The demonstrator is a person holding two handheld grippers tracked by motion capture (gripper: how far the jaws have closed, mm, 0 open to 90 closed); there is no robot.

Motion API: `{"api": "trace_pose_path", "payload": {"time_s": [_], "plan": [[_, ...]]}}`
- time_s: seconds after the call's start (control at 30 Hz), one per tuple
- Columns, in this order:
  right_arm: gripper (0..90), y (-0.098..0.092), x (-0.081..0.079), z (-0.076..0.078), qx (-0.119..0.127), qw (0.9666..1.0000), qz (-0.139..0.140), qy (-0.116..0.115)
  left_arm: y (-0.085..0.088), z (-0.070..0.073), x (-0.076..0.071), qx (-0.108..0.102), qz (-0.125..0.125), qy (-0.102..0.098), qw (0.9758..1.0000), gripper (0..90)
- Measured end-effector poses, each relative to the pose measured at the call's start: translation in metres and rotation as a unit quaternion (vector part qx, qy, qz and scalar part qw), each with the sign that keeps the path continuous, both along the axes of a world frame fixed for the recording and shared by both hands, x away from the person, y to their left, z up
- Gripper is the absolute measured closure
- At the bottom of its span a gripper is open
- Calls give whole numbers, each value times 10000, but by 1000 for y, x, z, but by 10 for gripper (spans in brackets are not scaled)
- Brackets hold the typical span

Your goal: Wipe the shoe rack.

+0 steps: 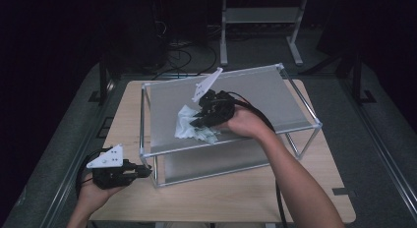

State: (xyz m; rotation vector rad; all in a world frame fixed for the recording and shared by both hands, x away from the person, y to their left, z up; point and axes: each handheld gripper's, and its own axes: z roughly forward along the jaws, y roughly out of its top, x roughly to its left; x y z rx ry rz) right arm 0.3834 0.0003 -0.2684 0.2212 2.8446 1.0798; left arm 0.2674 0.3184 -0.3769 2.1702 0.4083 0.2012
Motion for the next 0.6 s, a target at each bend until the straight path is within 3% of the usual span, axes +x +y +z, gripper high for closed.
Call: {"api": "trace_pose_path", "payload": {"time_s": [0.1,0.3,0.37,0.53,0.6], "plan": [[802,-1,1,1,-12,10000,77,26,6,-2,-5,-47,58,-15,10000,815],[803,-35,7,0,-91,9995,-288,86,7,-1,-10,12,-60,13,10000,814],[803,-32,5,-1,-67,9995,-316,65,6,-2,-10,-21,-60,42,10000,814],[802,-7,-2,0,-87,9999,-92,-70,7,-2,-10,-17,-58,50,10000,814],[802,-12,0,1,-71,9999,-90,0,7,-2,-9,-12,-71,32,10000,814]]}}
